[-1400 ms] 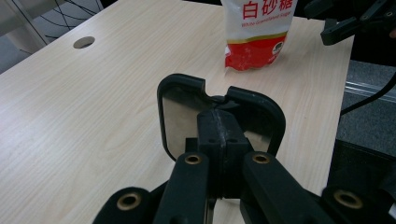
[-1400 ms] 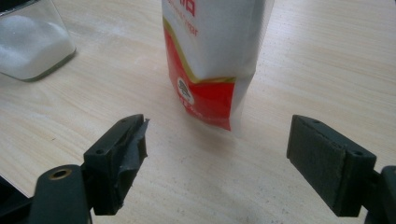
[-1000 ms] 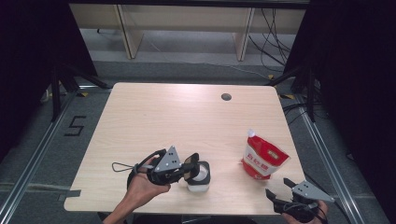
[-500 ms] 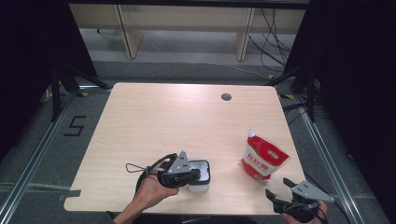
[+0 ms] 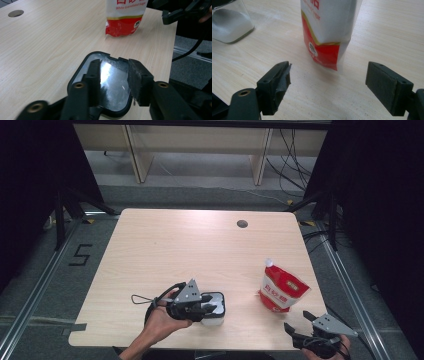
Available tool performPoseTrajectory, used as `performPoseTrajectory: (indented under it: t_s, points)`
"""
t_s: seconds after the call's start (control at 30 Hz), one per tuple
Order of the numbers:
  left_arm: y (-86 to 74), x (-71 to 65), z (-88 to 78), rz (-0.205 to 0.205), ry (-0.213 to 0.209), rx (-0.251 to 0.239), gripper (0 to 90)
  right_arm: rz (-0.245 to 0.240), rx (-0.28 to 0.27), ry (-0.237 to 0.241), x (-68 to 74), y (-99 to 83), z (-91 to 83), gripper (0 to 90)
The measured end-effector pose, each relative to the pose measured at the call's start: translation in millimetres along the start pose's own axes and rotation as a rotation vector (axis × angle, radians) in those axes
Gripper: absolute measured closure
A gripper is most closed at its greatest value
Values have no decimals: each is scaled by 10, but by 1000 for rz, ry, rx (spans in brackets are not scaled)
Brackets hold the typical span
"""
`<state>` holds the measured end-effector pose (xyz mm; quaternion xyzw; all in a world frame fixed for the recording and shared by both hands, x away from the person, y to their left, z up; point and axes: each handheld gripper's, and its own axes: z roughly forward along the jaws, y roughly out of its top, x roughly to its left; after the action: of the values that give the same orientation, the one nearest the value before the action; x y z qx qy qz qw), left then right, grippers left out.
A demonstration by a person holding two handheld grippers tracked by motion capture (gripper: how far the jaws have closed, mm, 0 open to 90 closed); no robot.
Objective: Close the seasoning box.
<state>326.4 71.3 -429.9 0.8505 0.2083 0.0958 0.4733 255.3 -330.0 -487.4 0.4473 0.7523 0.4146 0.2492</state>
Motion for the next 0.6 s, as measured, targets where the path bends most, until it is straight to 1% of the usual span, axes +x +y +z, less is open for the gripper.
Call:
performPoseTrajectory:
  t_s: [0.03, 0.07, 0.1, 0.13, 0.17, 0.2, 0.23, 0.3, 0.33, 0.37, 0.4, 0.43, 0.47, 0.57, 0.6]
  points:
    - [-6, 8, -14, -1, -3, -12, 539, -1, 0, 0, 0, 0, 1, 206]
    - [-12, 9, -34, -10, 7, -15, 490, 0, 1, 1, 0, -1, 2, 205]
    - [-28, 17, -45, -11, 12, -31, 455, 0, 1, 2, 1, -1, 3, 205]
    - [-38, 17, -64, -26, 25, -28, 412, 0, 1, 2, 1, -2, 3, 205]
    - [-57, 27, -73, -39, 28, -36, 367, 2, 1, 2, 2, -1, 4, 205]
    - [-69, 39, -88, -42, 31, -31, 340, 0, 2, 2, 1, -2, 4, 205]
    - [-93, 36, -98, -64, 43, -35, 324, 1, 2, 2, 1, -2, 3, 205]
    - [-133, 49, -127, -68, 55, -32, 302, 1, 1, 2, 1, -2, 2, 205]
    - [-154, 60, -145, -67, 54, -29, 298, 1, 1, 2, 0, -2, 3, 205]
    - [-177, 54, -160, -86, 63, -29, 289, 0, 3, 2, 0, -2, 4, 205]
    - [-201, 56, -170, -92, 67, -34, 282, 1, 2, 2, 0, -2, 3, 204]
    - [-228, 64, -183, -99, 60, -33, 276, 1, 2, 2, 1, -2, 3, 204]
    - [-248, 72, -204, -93, 69, -20, 271, 0, 1, 2, 1, -1, 2, 204]
    - [-335, 92, -233, -107, 76, -29, 261, 0, 1, 2, 0, -2, 3, 204]
    - [-366, 102, -251, -111, 83, -21, 258, 1, 1, 2, 1, -2, 2, 204]
